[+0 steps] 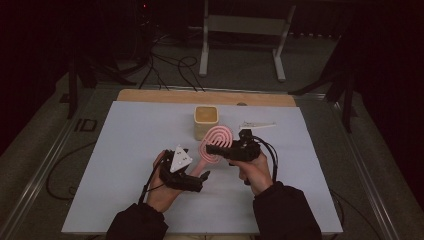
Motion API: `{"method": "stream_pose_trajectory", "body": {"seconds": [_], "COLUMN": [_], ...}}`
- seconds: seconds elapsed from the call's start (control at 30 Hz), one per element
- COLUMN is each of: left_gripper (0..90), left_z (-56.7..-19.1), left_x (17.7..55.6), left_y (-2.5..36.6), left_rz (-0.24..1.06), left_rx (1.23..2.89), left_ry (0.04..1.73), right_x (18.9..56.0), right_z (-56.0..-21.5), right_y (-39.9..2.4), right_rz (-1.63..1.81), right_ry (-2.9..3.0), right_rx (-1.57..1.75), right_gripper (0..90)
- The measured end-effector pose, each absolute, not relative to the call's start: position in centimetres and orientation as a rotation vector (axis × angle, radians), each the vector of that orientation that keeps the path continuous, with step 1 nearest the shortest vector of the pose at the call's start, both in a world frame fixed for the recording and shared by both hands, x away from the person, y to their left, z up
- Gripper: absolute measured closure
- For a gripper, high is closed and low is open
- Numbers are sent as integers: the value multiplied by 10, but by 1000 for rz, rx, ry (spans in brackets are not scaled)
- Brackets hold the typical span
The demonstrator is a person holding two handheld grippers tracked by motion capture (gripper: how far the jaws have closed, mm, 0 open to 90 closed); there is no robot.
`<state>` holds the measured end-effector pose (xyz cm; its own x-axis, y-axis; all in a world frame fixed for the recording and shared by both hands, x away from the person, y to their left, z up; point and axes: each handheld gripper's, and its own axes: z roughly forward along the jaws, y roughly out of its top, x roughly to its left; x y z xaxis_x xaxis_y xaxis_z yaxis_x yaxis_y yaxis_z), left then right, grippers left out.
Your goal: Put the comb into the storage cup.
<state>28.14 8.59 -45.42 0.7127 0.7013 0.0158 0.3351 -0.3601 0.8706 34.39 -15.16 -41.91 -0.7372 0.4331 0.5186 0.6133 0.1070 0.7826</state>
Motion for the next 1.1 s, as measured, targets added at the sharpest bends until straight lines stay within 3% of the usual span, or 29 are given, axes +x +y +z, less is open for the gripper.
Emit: {"method": "stream_pose_trajectory", "body": {"seconds": [0.63,1.1], "left_gripper": [0,0], "left_z": [-459,-472], "left_x": [260,234], "left_y": [165,211], "left_rz": [532,602], "left_rx": [1783,1777], "left_ry": [939,988], "right_x": [345,345], "right_z": [-421,-421], "right_y": [-160,-154], "right_rz": [-1724,-1718], "right_ry": [-2180,-2185], "right_rx": [-1047,-1041], "right_gripper": [641,640]}}
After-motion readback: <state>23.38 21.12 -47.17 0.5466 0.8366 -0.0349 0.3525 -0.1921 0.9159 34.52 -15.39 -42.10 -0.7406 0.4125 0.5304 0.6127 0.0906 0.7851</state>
